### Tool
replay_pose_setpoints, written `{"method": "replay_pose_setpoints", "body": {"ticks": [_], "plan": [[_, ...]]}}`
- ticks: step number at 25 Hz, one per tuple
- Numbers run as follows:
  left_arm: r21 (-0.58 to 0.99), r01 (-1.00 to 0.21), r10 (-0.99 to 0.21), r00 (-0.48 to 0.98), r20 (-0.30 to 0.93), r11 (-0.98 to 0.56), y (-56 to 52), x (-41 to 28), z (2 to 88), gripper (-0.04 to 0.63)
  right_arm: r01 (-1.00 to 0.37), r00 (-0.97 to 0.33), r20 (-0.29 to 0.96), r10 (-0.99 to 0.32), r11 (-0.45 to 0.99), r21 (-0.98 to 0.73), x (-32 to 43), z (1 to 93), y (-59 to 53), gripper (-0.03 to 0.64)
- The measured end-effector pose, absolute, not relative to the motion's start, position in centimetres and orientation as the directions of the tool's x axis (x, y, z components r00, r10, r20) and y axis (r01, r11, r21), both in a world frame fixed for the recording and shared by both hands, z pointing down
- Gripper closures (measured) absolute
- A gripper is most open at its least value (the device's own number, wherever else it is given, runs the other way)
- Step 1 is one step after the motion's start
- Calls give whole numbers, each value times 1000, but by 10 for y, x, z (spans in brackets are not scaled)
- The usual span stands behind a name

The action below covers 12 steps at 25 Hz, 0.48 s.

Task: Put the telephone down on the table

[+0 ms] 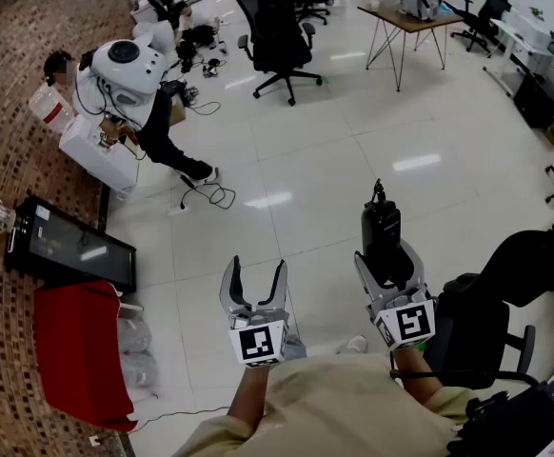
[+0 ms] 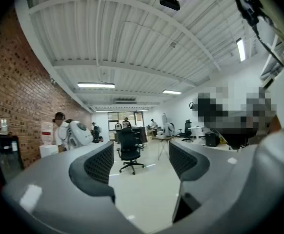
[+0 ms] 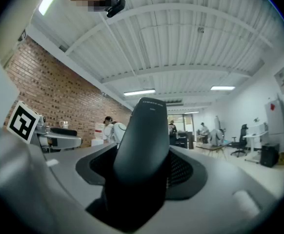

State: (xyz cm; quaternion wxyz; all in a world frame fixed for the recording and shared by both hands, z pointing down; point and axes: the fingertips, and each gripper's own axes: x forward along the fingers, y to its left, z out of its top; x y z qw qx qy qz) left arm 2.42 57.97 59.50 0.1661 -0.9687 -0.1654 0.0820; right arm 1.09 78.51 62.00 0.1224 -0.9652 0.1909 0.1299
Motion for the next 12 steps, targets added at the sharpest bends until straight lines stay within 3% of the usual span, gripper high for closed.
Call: {"method": "replay_pose_setpoints", "body": {"ticks": [7,12], "plan": [[-314,32,87,983,-163,-949,392,73,619,258,-672,729,-361,-581,-708,-218,100,633,600,322],[-305,-168,-149,985,-84,-937,246,82,638,258,-827,555,-414,-721,-533,-179,154,631,437,322]]}}
